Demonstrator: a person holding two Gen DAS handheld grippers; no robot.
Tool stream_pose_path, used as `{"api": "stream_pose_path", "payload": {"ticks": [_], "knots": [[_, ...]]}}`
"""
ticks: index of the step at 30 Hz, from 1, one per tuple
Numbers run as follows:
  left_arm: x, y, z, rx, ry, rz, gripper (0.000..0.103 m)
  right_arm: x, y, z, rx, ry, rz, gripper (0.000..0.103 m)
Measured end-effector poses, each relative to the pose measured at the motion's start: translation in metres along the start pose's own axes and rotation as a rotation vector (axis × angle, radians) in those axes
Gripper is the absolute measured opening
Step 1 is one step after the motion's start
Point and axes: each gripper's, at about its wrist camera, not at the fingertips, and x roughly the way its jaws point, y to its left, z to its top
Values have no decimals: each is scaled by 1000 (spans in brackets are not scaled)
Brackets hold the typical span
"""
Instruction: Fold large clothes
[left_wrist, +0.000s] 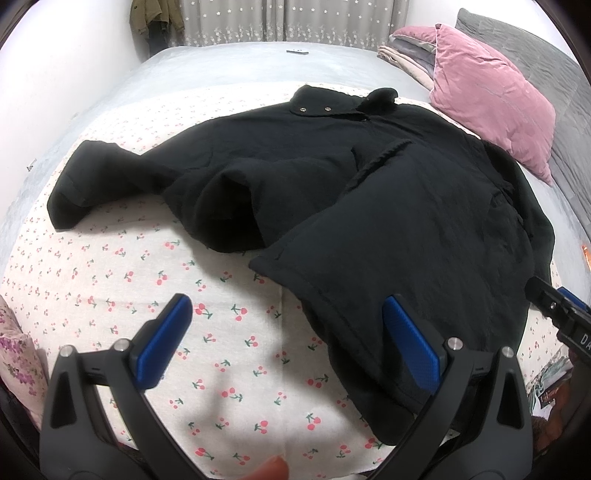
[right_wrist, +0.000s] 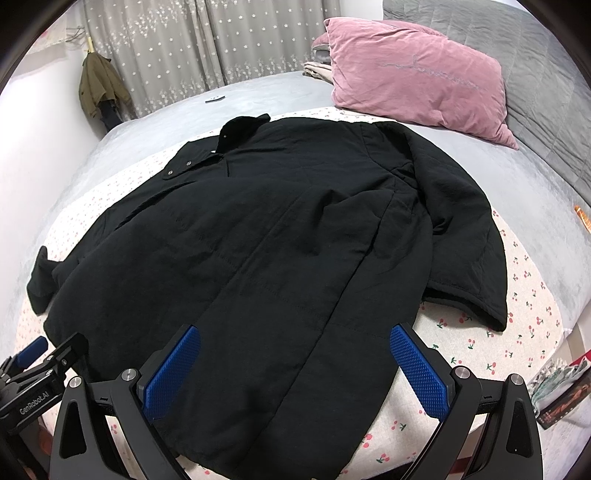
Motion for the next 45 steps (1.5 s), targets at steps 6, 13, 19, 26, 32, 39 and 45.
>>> {"api": "stream_pose_path", "payload": {"ticks": [6, 13, 19, 26, 32, 39, 45], "knots": [[-2, 9, 12, -34, -26, -2, 103, -2, 0, 7, 2, -8, 12, 103], [1, 12, 43, 38, 2, -105, 103, -4, -4, 33, 4, -31, 50, 103], [9, 23, 85, 121, -19, -67, 103, 4, 2, 73, -139, -59, 81, 103], [69, 61, 156, 125, 38, -101, 103, 45, -20, 155, -176, 22, 213, 103], [148, 81, 206, 214, 44, -52, 101, 119, -29, 227, -250, -3, 186, 103], [221, 99, 240, 215, 110, -133, 98, 204, -36, 288, -328, -6, 175, 102], [264, 95, 249, 211, 203, -165, 97, 254, -33, 325, -388, -21, 137, 102]]}}
